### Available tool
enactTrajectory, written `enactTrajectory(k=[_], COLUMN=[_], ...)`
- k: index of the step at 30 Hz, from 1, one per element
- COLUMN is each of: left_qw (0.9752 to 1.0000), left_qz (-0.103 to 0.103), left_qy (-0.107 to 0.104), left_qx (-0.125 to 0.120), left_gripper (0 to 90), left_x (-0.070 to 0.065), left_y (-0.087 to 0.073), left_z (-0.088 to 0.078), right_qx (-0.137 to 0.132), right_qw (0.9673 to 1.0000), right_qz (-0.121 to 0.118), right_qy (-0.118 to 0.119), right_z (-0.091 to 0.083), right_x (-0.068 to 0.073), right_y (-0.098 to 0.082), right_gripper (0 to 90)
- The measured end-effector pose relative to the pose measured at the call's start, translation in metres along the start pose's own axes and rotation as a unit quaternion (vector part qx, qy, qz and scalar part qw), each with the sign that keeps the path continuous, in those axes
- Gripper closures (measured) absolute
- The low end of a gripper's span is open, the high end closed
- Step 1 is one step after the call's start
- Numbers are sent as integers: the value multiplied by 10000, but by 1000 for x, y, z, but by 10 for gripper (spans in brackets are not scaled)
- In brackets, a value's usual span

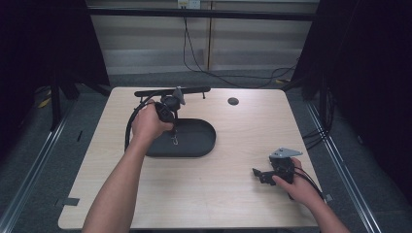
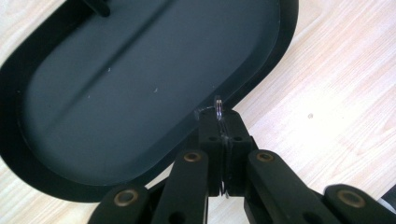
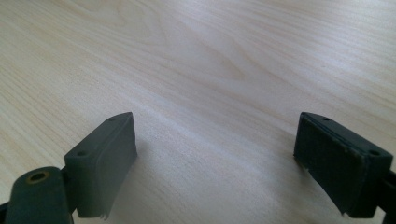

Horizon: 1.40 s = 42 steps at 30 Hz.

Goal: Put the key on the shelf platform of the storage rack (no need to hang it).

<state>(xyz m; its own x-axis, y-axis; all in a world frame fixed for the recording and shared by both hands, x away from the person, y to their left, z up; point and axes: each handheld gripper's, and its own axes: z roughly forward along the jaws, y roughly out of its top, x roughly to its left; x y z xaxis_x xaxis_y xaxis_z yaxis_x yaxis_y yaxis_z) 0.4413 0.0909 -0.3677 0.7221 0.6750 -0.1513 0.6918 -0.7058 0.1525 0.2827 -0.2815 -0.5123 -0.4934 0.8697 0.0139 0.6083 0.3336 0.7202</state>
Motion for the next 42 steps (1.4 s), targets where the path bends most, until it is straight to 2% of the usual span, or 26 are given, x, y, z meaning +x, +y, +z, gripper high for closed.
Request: enactTrajectory(k=[7, 8, 12, 20, 42], left_qw=[9999, 10000, 9999, 9997, 9995], left_qz=[-95, -23, -61, -200, -171], left_qy=[-2, 30, 70, 43, 159], left_qx=[-61, -27, -114, -136, -197], left_gripper=[888, 888, 888, 887, 886], left_x=[1, 3, 3, 8, 13], left_y=[1, 1, 1, -1, 2], left_z=[5, 5, 9, 16, 29], right_qx=[9, 9, 10, 10, 18], right_qw=[10000, 10000, 10000, 10000, 10000], right_qz=[18, 17, 17, 17, 31], right_qy=[2, 1, 1, 2, 4], right_z=[0, 0, 0, 0, 0], right_x=[0, 0, 0, 0, 0], right_y=[0, 0, 0, 0, 0], right_gripper=[124, 124, 124, 124, 124])
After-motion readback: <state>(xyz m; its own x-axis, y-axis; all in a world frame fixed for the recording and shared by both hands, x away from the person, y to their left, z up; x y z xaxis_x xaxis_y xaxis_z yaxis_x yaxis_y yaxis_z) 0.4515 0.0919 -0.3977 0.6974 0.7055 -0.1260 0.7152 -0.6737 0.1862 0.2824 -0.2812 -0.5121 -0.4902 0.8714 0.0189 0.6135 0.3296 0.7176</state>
